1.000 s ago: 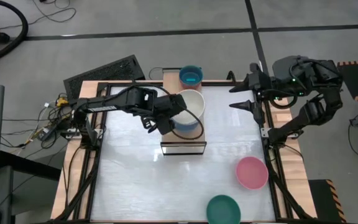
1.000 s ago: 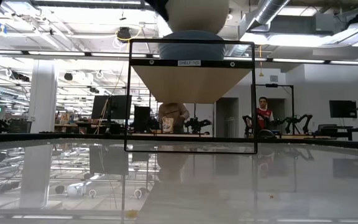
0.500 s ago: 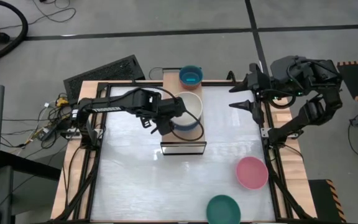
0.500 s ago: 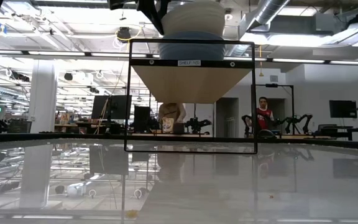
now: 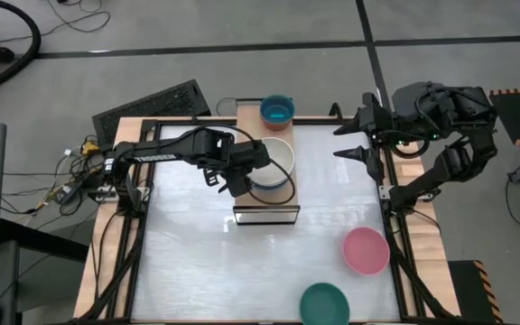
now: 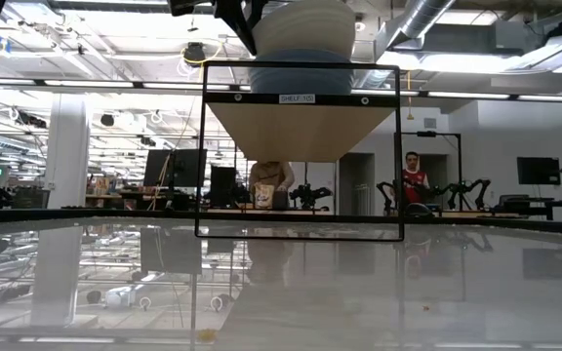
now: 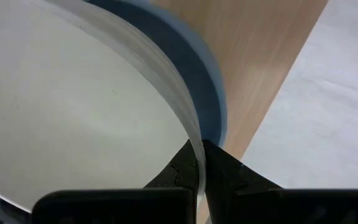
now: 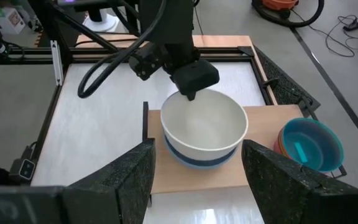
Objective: Place and stack bowls onto a shelf
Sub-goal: Stack the white bowl on top of the dark blue bowl on the shelf
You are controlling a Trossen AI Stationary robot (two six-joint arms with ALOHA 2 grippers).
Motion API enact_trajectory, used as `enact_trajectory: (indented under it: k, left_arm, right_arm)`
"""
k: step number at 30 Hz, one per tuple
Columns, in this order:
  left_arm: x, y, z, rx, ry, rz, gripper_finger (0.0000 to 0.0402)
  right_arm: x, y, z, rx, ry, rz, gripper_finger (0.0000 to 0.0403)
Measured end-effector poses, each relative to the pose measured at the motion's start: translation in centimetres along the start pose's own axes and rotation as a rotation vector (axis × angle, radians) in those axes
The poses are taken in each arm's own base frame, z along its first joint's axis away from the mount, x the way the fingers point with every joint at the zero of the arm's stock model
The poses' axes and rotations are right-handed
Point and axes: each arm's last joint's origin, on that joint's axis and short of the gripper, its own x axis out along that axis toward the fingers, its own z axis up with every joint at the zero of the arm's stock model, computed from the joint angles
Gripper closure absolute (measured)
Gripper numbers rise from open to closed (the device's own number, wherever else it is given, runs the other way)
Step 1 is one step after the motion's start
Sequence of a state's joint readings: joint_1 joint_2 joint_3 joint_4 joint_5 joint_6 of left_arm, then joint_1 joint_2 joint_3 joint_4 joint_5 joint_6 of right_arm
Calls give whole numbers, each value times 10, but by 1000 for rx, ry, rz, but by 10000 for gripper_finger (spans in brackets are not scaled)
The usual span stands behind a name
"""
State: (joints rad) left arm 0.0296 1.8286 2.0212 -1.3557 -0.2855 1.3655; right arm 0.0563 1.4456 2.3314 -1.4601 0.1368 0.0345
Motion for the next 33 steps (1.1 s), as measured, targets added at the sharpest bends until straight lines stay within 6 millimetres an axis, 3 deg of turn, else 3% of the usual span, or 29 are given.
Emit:
enact_trajectory:
  k: [33]
  left_arm:
    - [1,-1,-2,124,-11,-21,401]
  right_arm:
    - [0,0,0,-8,-1,0,137]
